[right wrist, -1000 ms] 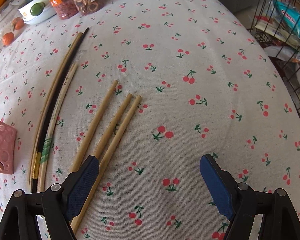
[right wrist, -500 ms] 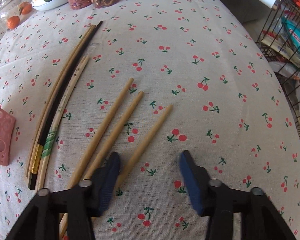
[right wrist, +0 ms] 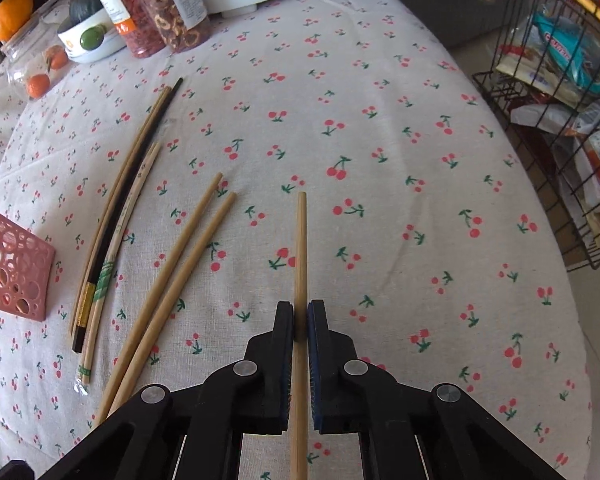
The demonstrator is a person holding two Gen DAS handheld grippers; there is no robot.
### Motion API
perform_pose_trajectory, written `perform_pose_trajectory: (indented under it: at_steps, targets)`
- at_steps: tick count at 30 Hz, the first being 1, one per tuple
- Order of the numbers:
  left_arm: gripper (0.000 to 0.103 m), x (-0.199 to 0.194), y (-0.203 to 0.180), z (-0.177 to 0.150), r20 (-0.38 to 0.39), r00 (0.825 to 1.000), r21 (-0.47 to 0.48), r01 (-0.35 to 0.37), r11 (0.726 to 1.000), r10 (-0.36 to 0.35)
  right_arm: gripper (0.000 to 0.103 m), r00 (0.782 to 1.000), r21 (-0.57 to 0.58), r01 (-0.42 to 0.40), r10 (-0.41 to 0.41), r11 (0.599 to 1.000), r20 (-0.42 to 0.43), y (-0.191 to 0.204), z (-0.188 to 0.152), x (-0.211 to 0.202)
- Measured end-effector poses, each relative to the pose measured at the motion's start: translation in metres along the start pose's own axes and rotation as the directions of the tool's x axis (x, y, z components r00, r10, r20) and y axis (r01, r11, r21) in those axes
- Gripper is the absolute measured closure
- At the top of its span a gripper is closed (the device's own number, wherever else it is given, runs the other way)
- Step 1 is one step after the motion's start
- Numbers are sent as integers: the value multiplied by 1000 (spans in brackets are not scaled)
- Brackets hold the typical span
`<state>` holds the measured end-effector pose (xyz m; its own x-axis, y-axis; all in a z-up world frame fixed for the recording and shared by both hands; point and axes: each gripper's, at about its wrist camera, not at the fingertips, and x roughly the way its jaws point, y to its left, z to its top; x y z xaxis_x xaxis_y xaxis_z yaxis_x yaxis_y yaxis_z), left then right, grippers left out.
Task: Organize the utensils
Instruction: 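Grasp a wooden chopstick with the right tool while the left tool grasps another wooden chopstick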
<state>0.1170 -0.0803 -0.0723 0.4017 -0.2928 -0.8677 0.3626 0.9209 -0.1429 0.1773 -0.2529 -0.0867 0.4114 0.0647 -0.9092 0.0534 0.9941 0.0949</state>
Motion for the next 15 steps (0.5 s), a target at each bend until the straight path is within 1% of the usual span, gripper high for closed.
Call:
perform_pose_trajectory:
  at_steps: [2,3,5,7,9,12,15]
  targets:
    - [45,7,-11,8,-20,1000,26,12,1000,-11,99,1000,21,-23,23,1000,16,-10,-1,-9]
    - [49,13,-15,13,-38,999,23,28,999,-27,99,999,32,-36,35,999,23,-15,-1,-13]
    - [63,25,-18,24,-75,995,-11,71,997,-71,99,998,50,-59,57,997,38,-23,-1,-20]
    - [69,37,-20,34,-99,990,-49,98,994,-102,99,996,63,-82,79,995,52,-29,-2,-27]
    - [72,47,-23,45,-107,988,-71,103,992,-111,99,993,74,-106,101,992,61,-35,-3,-31]
    - [78,61,-24,61,-110,989,-84,85,993,-94,99,990,90,-131,125,987,71,-43,-1,-34]
    - [82,78,-26,76,-115,991,-75,63,995,-71,99,987,101,-147,140,984,75,-49,0,-35]
